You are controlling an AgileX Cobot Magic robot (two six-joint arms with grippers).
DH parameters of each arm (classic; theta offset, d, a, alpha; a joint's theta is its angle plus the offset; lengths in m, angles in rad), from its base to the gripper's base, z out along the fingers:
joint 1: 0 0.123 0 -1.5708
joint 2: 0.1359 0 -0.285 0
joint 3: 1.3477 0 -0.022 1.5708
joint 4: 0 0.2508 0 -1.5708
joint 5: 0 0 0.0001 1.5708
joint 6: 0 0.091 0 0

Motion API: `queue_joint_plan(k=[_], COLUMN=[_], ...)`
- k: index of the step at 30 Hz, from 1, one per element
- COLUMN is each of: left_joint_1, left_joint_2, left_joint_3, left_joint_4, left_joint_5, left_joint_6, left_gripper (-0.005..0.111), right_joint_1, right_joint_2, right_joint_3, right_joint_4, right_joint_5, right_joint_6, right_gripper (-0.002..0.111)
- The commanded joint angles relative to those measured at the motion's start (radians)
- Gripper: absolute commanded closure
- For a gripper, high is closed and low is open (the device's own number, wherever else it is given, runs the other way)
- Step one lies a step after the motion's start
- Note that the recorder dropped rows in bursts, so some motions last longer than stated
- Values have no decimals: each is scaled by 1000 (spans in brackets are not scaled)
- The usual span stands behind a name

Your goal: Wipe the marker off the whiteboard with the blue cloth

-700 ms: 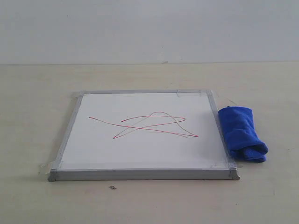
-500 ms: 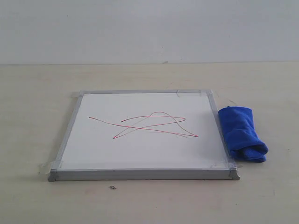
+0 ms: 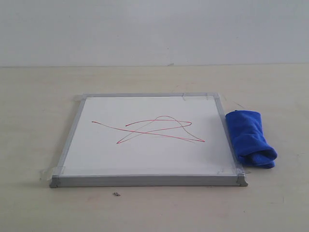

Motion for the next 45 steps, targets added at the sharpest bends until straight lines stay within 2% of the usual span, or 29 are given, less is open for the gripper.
queue_joint_plan(k=[1, 8, 14, 21, 23, 28, 35, 40, 45], left_joint_1=[3, 3, 3, 3, 3, 3, 3, 3, 3], left_joint_2=[-3, -3, -3, -3, -3, -3, -3, -3, -3], left_joint_3=[3, 3, 3, 3, 3, 3, 3, 3, 3], left_joint_4=[1, 1, 1, 1, 1, 1, 1, 1, 1], left_joint_5=[-7, -7, -7, -7, -7, -7, -7, -7, -7], left_joint_6=[2, 2, 2, 2, 2, 2, 2, 2, 2], left_gripper=[102, 102, 102, 102, 102, 102, 102, 102, 102], right_joint_1=[-2, -2, -2, -2, -2, -2, -2, -2, -2], right_joint_2=[-4, -4, 42, 306, 393, 509, 536, 536, 554], right_joint_3=[0, 0, -92, -307, -356, -395, -395, -395, -396], right_joint_4=[-9, 0, 16, 16, 16, 16, 16, 16, 16], right_joint_5=[-118, -458, -346, -105, -86, -204, -424, -446, -428], right_joint_6=[-1, 34, 40, 62, 70, 86, 128, 221, 227], right_gripper=[108, 108, 108, 108, 108, 108, 108, 108, 108])
